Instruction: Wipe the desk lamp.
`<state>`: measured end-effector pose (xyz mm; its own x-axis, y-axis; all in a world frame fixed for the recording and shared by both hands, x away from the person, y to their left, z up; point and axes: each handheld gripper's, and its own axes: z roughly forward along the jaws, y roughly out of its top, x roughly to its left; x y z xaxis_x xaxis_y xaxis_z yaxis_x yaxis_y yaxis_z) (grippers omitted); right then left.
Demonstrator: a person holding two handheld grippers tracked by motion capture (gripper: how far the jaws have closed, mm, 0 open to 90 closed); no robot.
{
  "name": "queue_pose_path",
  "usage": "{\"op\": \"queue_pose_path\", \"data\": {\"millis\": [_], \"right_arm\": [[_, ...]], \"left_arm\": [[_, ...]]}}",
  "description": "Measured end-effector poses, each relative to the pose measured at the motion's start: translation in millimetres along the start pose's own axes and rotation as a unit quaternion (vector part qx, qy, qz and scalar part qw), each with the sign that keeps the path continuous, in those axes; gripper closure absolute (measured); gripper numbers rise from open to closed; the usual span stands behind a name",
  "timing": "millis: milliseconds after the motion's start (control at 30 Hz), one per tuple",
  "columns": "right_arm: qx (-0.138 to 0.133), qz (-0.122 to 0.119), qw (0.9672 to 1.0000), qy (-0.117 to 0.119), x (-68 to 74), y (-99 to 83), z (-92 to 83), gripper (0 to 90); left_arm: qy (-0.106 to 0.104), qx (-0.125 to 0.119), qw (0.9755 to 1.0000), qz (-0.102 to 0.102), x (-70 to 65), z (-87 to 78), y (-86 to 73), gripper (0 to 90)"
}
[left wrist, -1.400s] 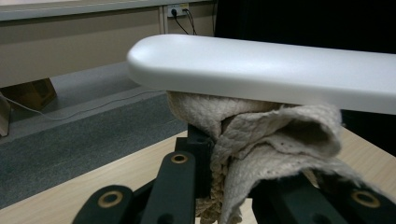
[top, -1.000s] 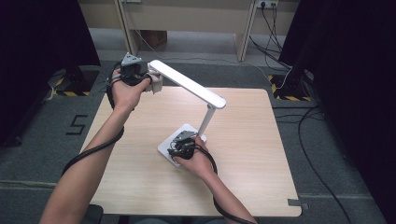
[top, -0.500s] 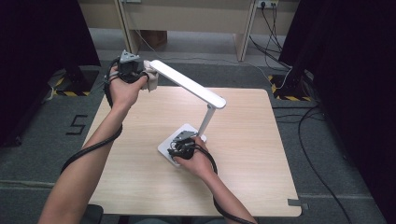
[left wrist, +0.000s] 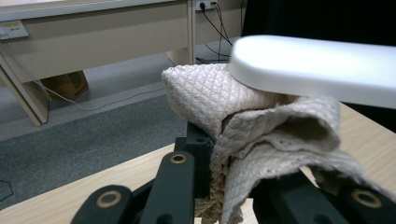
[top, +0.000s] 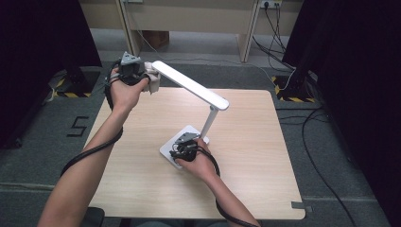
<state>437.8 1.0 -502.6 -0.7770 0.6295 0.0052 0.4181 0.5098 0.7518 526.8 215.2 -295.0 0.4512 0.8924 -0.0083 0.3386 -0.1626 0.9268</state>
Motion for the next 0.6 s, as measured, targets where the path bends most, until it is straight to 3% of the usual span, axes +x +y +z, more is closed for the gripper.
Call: {"op": "queue_pose_path", "data": {"millis": [333, 600], "right_arm": [[-0.001, -0.001, 1.0, 0.0, -0.2, 0.1, 0.3, 50.5], [0.0, 0.001, 1.0, 0.0, 0.1, 0.2, 0.4, 50.5]], "left_arm": [[-0.018, -0.003, 0.9994, 0.031, -20.7, -2.3, -2.3, 80.6], [-0.032, -0.012, 0.997, 0.07, -43.7, -6.6, -3.1, 80.6]]}}
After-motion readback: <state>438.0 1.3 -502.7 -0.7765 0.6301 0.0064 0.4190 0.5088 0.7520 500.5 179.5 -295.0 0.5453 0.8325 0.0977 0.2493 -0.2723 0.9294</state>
